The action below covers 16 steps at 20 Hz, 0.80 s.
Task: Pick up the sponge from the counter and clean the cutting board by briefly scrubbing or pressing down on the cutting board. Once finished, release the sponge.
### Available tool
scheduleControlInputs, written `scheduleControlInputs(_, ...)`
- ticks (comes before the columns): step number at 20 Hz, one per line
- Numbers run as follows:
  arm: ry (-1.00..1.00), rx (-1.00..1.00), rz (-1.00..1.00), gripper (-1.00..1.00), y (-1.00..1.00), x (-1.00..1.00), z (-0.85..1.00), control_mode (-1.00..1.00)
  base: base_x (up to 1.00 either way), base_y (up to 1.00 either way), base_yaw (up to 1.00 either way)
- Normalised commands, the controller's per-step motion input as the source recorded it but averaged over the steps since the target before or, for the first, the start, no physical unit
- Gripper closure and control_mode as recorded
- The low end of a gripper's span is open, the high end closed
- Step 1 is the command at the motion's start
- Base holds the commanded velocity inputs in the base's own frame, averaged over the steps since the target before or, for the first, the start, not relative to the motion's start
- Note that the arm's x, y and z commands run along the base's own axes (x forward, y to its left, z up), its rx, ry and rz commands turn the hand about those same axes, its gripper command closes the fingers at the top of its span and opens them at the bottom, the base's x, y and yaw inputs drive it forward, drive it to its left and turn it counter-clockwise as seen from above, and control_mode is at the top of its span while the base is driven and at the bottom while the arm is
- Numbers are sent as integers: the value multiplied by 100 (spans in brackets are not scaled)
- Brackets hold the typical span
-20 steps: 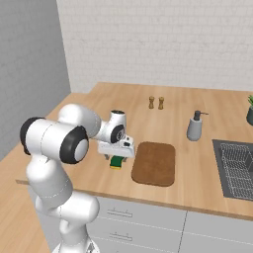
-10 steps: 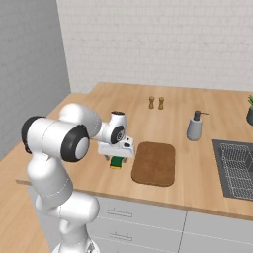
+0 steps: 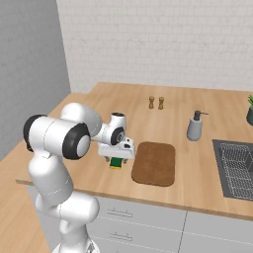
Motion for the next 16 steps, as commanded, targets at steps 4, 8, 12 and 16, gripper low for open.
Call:
scheduleControlInputs(4,0,0,1,-100,0,0,-3,-100,0,0,0)
scheduleControlInputs(8,0,0,1,100,0,2,0,-100,0,0,0)
scheduleControlInputs(12,0,0,1,100,0,4,0,-100,0,0,0)
scheduleControlInputs(16,0,0,1,100,0,0,-3,-100,0,0,0)
